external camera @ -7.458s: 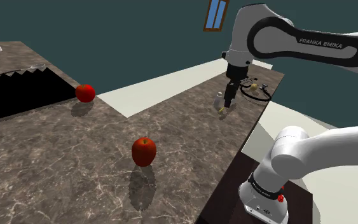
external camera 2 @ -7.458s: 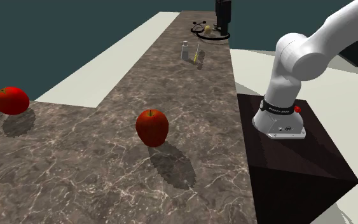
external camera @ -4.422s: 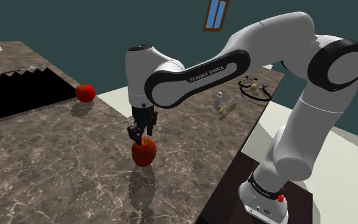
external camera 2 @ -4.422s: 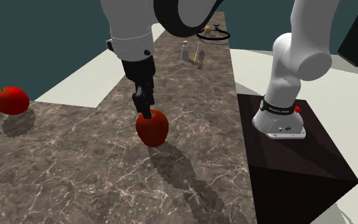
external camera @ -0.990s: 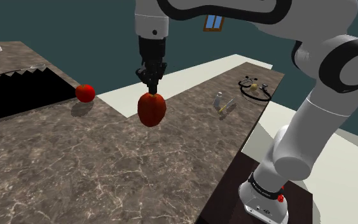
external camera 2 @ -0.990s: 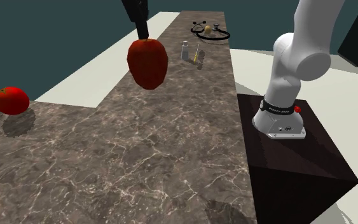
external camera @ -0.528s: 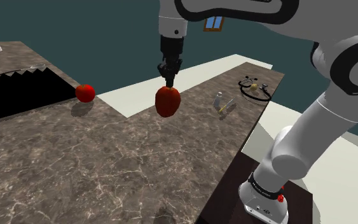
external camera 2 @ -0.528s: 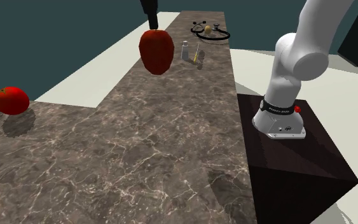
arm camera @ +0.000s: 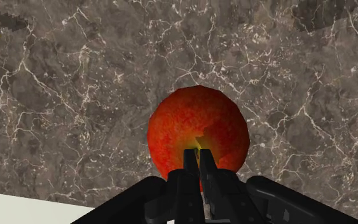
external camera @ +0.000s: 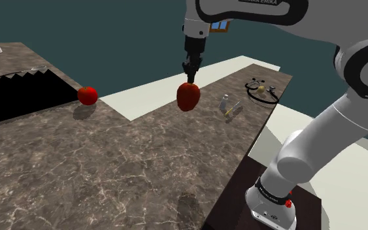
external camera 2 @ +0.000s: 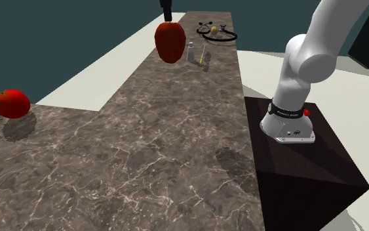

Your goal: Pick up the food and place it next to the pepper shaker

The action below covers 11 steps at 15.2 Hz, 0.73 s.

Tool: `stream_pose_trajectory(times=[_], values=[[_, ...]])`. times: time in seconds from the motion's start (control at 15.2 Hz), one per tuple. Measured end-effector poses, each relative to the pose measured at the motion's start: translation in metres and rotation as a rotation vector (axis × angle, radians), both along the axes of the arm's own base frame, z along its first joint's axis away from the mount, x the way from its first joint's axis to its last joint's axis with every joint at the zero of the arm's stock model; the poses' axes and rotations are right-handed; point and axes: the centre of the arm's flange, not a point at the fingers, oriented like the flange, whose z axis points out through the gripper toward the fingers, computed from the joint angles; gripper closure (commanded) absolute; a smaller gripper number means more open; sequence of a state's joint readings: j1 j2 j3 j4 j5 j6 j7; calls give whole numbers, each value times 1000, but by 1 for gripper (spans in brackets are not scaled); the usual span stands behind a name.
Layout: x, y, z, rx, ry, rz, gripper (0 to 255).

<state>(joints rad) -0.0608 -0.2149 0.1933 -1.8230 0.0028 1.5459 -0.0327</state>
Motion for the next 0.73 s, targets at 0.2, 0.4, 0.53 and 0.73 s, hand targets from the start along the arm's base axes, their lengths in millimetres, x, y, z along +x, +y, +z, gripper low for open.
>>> stream_pose_trajectory(times=[0.2, 0.4, 0.53, 0.73], values=[[4, -41, 4, 0, 0, -1, 255], [6, -78, 3, 0, 0, 0, 255], [9, -106, 2, 0, 0, 0, 255], [3, -143, 2, 0, 0, 0, 255]])
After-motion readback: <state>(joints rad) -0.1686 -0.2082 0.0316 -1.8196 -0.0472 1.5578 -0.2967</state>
